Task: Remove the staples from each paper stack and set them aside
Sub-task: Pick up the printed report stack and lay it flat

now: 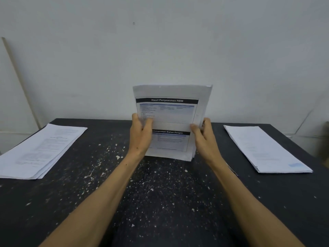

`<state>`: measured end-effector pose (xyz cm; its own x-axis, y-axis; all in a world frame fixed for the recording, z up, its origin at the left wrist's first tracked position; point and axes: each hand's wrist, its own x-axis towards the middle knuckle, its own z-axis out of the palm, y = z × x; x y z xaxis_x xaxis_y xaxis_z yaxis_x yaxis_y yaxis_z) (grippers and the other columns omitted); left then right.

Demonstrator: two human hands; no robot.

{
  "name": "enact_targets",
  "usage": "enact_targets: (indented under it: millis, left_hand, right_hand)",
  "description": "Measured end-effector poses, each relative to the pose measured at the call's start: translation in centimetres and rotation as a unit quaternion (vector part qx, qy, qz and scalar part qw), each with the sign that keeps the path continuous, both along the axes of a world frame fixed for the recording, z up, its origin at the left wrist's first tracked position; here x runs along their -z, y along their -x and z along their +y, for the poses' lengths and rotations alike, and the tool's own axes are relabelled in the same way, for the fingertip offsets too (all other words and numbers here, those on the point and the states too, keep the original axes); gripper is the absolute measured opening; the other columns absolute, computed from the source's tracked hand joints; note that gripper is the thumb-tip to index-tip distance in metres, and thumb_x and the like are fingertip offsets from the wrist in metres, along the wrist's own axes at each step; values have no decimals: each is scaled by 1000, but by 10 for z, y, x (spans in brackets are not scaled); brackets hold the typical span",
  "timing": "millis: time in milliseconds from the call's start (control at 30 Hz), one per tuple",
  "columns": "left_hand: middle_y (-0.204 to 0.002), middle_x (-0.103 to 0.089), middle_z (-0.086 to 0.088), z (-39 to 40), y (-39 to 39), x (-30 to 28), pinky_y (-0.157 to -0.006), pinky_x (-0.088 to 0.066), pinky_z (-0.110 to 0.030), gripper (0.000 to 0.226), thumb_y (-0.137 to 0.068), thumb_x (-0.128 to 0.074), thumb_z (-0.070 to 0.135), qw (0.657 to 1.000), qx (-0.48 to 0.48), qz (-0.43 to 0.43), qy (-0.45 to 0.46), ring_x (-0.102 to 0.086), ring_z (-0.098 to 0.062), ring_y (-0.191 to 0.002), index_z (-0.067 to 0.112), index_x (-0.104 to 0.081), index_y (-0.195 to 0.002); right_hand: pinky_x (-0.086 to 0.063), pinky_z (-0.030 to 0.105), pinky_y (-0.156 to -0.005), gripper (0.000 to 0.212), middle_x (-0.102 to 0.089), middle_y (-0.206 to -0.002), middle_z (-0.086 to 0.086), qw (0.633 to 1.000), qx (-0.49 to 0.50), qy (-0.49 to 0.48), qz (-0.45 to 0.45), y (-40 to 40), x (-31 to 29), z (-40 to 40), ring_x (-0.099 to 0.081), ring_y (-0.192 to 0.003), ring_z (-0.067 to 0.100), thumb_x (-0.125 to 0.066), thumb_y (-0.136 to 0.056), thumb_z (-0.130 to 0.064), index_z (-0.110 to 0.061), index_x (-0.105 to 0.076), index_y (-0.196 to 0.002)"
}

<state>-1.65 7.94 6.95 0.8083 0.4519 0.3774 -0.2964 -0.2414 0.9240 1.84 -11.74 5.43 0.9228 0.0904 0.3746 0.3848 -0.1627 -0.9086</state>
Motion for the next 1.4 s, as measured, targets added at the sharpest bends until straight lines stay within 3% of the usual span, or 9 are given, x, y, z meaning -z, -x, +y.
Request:
enact_targets:
  millis: [233, 433, 600, 700, 833, 933, 1100, 1233, 1400]
  left_hand:
    - [-88, -50, 8, -5, -12, -32, -62, -42, -20, 15, -108, -45, 24, 998, -31, -49, -16, -46, -6, -74, 11, -39, -107]
    - [-99, -61, 9, 0, -22, -57, -56, -47, -12, 21, -106, -48, 20, 996, -28, -79, -36, -57, -5, -77, 20, -35, -122]
    - [-119, -62, -1, -6, -30, -58, -64, -53, -14, 39, -105, -50, 19, 992, -36, -118, -20, -65, -18, -96, 30, -26, -135]
    - [-136, -54, -5, -7, -34, -54, -75, -61, -27, 47, -105, -49, 19, 989, -51, -133, -26, -64, -23, -107, 42, -25, -139]
    - [-143, -50, -6, -7, -32, -59, -85, -61, -48, 51, -105, -43, 23, 985, -67, -144, -70, -62, -30, -111, 51, -24, -143]
    - [-145, -47, 1, -7, -31, -63, -92, -58, -52, 49, -108, -41, 23, 979, -78, -154, -107, -59, -30, -116, 53, -26, -144]
    - [-132, -46, 11, -3, -34, -62, -90, -53, -40, 44, -110, -40, 21, 973, -81, -159, -148, -56, -21, -105, 43, -31, -146]
    - [-119, -49, -1, 3, -36, -61, -78, -41, -16, 35, -111, -38, 23, 971, -93, -140, -169, -52, -6, -95, 34, -40, -144]
    - [-119, -51, -3, 8, -34, -62, -79, -42, -16, 32, -111, -37, 21, 973, -87, -133, -170, -53, -2, -97, 31, -43, -141]
  right_hand:
    - [-60, 23, -79, 19, -63, -114, -13, 996, 25, -9, -91, -5, -31, 11, -65, -95, -3, -48, -110, -30, -19, -41, -124]
    - [-57, 19, -71, 43, -64, -113, 7, 986, 38, -25, -160, -15, -65, 18, -67, -92, 10, -48, -108, -17, -25, -22, -142]
    - [-60, 31, -70, 60, -59, -104, 10, 979, 49, -40, -195, -13, -76, 29, -64, -83, 22, -43, -106, -6, -31, -14, -151]
    - [-55, 21, -70, 64, -57, -109, 6, 974, 57, -20, -217, -13, -73, 32, -61, -82, 14, -41, -106, -2, -32, -15, -155]
    - [-57, 31, -88, 64, -51, -143, 0, 969, 60, 24, -238, -16, -74, 27, -62, -103, 16, -38, -106, -2, -42, -24, -153]
    - [-55, 27, -84, 51, -54, -129, -6, 961, 73, 52, -261, -18, -77, 26, -60, -102, 13, -38, -105, -2, -32, -37, -146]
    - [-45, 12, -71, 36, -58, -113, -2, 955, 99, 68, -272, -23, -84, 24, -58, -91, 8, -44, -103, -3, -20, -46, -134]
    - [-43, 7, -70, 32, -58, -114, 0, 958, 95, 60, -264, -23, -89, 24, -59, -92, 7, -46, -103, -3, -16, -47, -131]
    - [-51, 15, -66, 37, -58, -110, 0, 967, 80, 42, -240, -22, -89, 25, -63, -89, 13, -47, -104, -5, -19, -40, -137]
